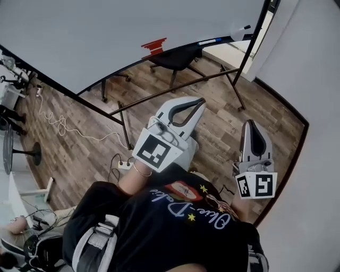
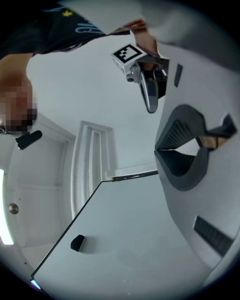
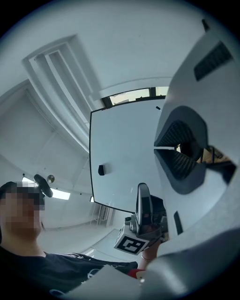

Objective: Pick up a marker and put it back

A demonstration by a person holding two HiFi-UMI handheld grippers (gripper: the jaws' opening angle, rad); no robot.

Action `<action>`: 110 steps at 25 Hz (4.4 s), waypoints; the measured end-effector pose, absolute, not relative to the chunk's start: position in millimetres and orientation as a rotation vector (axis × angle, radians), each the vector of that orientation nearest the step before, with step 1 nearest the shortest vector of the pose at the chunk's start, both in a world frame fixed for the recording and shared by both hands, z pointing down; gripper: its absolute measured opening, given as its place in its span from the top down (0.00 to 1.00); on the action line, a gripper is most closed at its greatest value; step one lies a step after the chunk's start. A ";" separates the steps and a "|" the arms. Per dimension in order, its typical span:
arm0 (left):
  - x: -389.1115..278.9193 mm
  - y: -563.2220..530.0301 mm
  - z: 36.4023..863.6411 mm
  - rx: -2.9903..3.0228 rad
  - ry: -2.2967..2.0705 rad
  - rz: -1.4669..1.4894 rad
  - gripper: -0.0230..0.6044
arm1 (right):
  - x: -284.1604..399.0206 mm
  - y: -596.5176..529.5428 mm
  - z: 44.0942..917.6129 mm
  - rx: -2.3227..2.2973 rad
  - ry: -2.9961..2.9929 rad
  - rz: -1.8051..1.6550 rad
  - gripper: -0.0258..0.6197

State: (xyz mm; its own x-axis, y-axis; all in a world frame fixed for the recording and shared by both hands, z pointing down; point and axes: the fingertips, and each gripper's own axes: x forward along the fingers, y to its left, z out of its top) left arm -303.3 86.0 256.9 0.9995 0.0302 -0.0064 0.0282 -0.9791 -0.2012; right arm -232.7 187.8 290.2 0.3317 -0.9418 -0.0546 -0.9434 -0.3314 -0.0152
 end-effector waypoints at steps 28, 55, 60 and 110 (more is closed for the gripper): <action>-109.0 39.4 279.5 -2.956 -0.370 0.058 0.96 | -89.2 139.6 290.3 -2.686 1.657 0.015 0.96; 35.7 -63.9 287.8 -2.948 -0.501 0.086 0.96 | 45.7 38.8 284.2 -2.779 1.559 -0.008 0.96; 45.1 -79.3 289.3 -2.951 -0.478 0.100 0.96 | 58.6 22.4 283.3 -2.765 1.586 -0.003 0.94; 100.0 -130.9 298.7 -2.728 0.948 -0.209 0.96 | 231.6 -114.4 339.5 -1.781 2.632 -0.097 0.82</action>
